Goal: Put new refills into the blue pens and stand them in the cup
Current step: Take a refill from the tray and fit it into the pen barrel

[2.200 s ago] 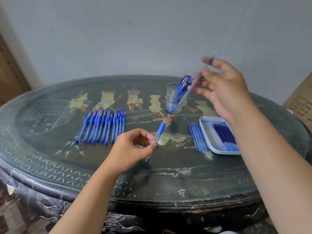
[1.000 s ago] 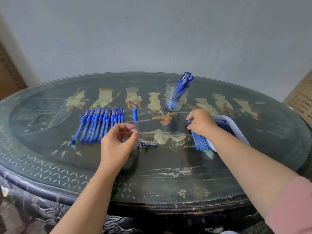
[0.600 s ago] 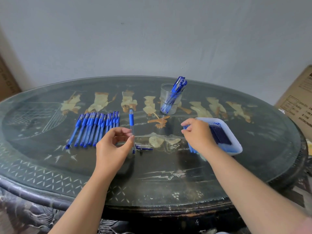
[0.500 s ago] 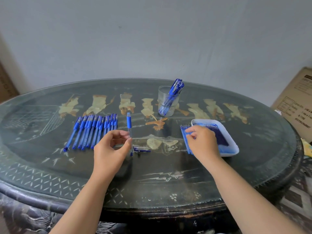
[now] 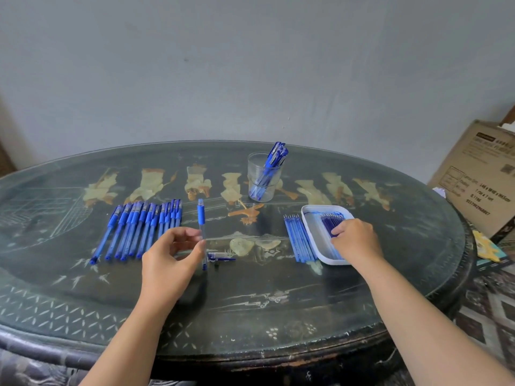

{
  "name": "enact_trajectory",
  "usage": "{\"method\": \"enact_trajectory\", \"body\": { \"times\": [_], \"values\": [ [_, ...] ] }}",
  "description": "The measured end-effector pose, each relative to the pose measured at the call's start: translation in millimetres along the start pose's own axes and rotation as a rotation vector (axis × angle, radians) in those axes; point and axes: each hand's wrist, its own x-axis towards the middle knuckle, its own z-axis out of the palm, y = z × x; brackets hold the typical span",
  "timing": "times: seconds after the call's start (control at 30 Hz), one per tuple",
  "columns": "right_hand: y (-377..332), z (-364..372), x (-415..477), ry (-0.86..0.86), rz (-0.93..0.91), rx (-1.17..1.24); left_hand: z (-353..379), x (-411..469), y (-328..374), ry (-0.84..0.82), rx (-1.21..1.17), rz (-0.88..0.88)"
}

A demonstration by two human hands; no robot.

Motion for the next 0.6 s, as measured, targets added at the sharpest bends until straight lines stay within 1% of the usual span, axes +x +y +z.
{"method": "enact_trajectory", "body": {
  "times": [0.17, 0.47, 0.6],
  "values": [
    [-3, 1, 1, -0.015, 0.009, -0.006, 0, 0, 0, 0.004, -0.004, -0.013],
    [-16, 0, 3, -0.009, -0.034, -0.168, 0, 0, 1, -0.011, -0.011, -0.013],
    [-18, -6, 6, -0.011, 0.009, -0.078, -1, 0, 0, -0.015, -0.023, -0.018]
  ]
}}
